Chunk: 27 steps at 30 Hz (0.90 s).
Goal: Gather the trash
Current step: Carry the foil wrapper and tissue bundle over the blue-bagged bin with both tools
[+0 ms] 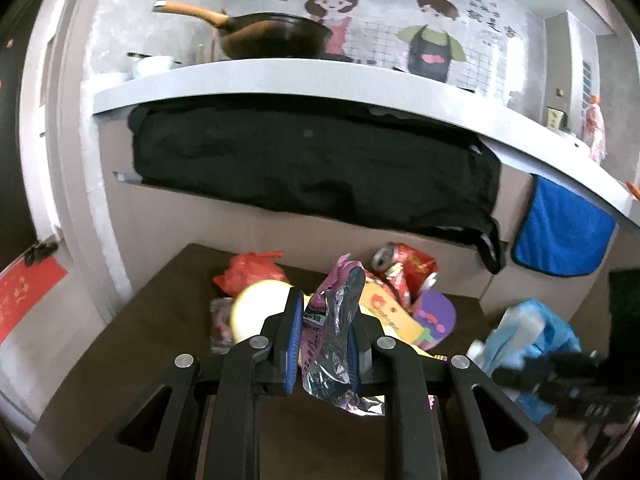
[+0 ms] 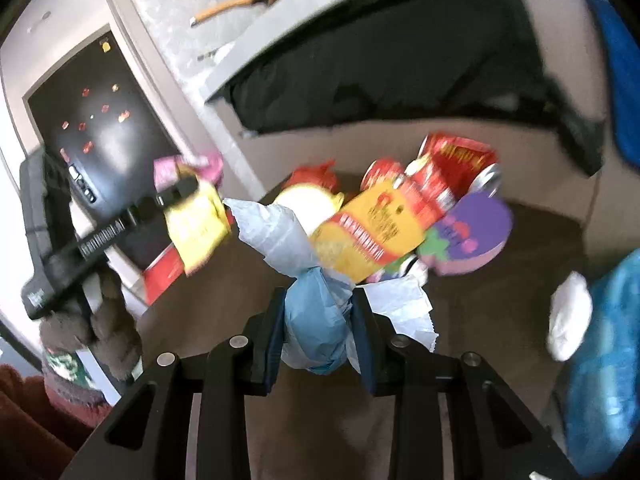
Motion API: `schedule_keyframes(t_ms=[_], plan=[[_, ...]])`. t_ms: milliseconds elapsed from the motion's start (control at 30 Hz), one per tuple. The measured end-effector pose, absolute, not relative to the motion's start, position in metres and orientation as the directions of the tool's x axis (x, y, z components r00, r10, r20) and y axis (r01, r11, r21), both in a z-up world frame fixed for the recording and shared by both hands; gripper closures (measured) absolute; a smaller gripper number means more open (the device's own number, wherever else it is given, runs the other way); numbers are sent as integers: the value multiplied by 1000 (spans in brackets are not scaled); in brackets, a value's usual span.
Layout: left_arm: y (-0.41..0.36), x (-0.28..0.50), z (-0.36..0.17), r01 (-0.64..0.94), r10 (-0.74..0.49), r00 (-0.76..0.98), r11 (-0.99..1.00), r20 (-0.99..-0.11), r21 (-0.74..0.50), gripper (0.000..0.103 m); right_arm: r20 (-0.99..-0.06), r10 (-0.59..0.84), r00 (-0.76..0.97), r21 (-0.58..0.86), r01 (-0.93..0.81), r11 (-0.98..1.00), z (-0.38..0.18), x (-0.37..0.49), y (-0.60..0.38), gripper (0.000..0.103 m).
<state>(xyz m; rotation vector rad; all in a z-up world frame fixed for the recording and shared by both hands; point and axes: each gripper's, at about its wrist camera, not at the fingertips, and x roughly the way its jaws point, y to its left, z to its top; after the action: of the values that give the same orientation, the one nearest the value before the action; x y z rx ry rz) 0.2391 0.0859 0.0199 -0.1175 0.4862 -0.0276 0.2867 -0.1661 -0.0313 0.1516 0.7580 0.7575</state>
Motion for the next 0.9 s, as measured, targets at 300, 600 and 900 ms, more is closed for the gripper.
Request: schedule_keyframes(t_ms=[300, 600, 900], plan=[[8, 257, 52, 149, -185, 894, 982, -408, -119, 83, -463, 479, 745, 191, -444, 875, 51, 264, -269, 74], [-136, 291, 50, 382, -402, 822, 915, -403, -133, 83, -443, 249, 861, 100, -228, 968, 60, 246, -376, 74], [-239, 317, 8, 498, -489, 717, 858, -497, -126, 83, -507, 220, 833, 226, -118, 967, 1, 268, -443, 74]])
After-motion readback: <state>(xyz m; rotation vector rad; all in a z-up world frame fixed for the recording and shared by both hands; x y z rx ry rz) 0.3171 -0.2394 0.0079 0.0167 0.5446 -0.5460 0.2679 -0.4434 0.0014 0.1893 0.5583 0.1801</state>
